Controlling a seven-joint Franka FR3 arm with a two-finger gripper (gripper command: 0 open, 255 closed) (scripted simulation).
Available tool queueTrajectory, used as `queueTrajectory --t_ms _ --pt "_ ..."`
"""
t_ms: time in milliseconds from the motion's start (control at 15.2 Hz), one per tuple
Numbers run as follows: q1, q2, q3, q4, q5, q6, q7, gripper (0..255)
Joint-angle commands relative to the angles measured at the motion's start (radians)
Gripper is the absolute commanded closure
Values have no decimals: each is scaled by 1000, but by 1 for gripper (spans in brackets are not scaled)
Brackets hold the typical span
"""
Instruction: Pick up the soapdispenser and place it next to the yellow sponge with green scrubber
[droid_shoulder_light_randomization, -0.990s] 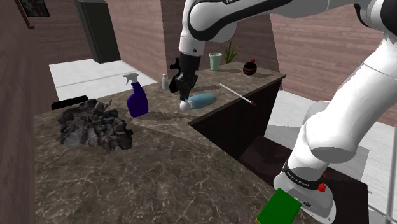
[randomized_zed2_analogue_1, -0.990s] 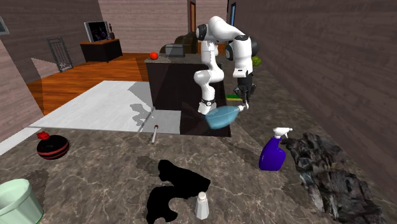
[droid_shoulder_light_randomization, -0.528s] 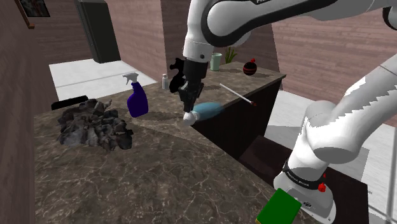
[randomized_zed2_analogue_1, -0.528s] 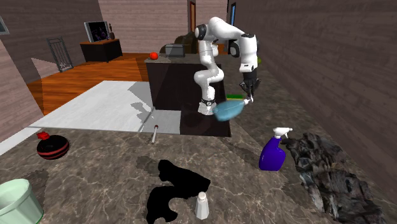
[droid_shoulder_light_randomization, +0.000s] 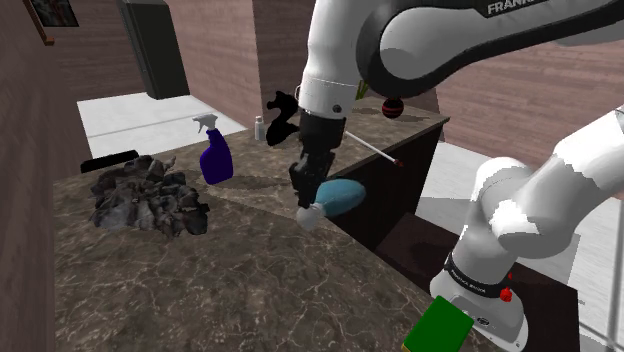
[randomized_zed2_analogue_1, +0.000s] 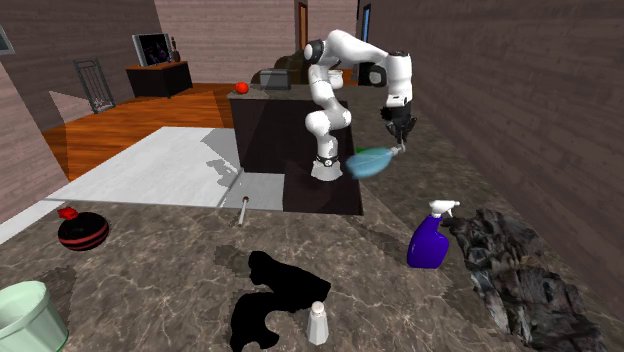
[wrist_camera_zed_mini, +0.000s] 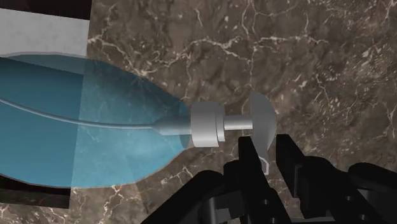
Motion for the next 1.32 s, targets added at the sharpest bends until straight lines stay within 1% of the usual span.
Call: queueTrajectory --t_ms 0,330,594,1254 --pt "23 -35 32 -14 20 -11 45 255" --pt "84 -93 126 -34 75 -19 163 255" --pt "129 -118 209 -29 119 -22 264 255" --pt "142 -84 253 -138 161 120 243 255"
